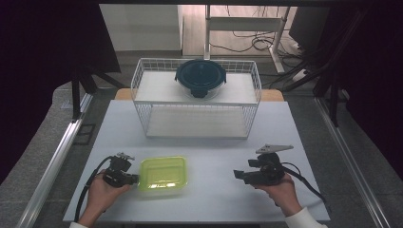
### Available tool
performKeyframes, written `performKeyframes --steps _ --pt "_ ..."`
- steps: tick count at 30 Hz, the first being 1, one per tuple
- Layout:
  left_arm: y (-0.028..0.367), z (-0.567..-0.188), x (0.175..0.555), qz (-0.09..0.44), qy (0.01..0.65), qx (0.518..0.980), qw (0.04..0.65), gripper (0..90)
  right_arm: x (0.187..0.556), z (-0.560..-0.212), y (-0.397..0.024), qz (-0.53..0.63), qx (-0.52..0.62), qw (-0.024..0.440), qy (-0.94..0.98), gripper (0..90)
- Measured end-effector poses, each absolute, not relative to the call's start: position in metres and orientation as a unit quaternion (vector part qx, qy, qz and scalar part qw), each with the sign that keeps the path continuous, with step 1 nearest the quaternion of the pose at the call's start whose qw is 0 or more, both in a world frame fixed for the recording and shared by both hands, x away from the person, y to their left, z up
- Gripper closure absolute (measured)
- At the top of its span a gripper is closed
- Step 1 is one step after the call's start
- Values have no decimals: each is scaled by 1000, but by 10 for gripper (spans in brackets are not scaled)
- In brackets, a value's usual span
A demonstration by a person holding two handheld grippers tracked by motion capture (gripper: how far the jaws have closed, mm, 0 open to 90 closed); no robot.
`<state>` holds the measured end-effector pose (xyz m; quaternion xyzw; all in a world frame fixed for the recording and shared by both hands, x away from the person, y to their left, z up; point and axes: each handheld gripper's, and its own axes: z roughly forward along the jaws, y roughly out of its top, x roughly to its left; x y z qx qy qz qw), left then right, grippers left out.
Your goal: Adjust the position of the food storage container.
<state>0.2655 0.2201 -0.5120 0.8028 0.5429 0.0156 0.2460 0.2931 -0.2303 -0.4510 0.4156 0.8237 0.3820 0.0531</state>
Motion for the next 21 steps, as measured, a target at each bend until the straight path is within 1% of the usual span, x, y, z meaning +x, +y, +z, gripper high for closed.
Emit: performKeyframes --steps 11,21 --pt "207 -514 273 11 531 809 250 900 294 -451 -231 375 420 55 824 210" --pt "181 -514 283 2 518 814 261 900 295 -451 -230 378 421 51 823 210"
